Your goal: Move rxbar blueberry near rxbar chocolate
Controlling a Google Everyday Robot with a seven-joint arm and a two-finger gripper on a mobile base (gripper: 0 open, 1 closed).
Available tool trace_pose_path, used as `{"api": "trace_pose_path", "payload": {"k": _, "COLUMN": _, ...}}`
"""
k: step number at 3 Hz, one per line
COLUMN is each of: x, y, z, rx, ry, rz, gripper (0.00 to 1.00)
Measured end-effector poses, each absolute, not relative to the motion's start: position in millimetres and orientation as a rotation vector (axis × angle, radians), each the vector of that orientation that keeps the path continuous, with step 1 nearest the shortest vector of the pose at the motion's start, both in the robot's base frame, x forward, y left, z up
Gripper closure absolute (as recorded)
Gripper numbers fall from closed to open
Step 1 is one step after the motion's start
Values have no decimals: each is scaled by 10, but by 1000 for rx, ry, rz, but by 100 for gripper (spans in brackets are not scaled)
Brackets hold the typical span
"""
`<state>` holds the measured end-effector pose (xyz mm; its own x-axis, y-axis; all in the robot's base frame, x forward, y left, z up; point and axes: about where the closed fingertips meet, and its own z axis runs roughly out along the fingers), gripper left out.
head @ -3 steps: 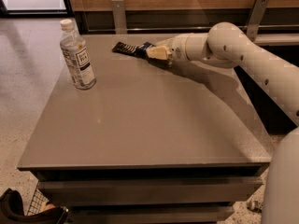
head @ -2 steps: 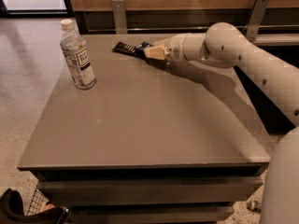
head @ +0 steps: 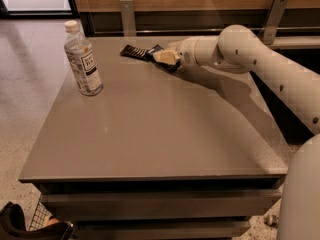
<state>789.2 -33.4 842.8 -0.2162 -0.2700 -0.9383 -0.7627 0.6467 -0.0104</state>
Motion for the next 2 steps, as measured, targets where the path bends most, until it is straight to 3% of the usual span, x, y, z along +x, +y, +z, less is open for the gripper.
{"api": "trace_pose_path", "payload": {"k": 1, "x": 7891, "y": -300, "z": 8415, "rx": -836, "ry": 1781, "rz": 572, "gripper": 0}}
{"api": "trace_pose_path", "payload": {"k": 2, "x": 7891, "y": -300, "z": 8415, "rx": -836, "ry": 1781, "rz": 572, "gripper": 0}}
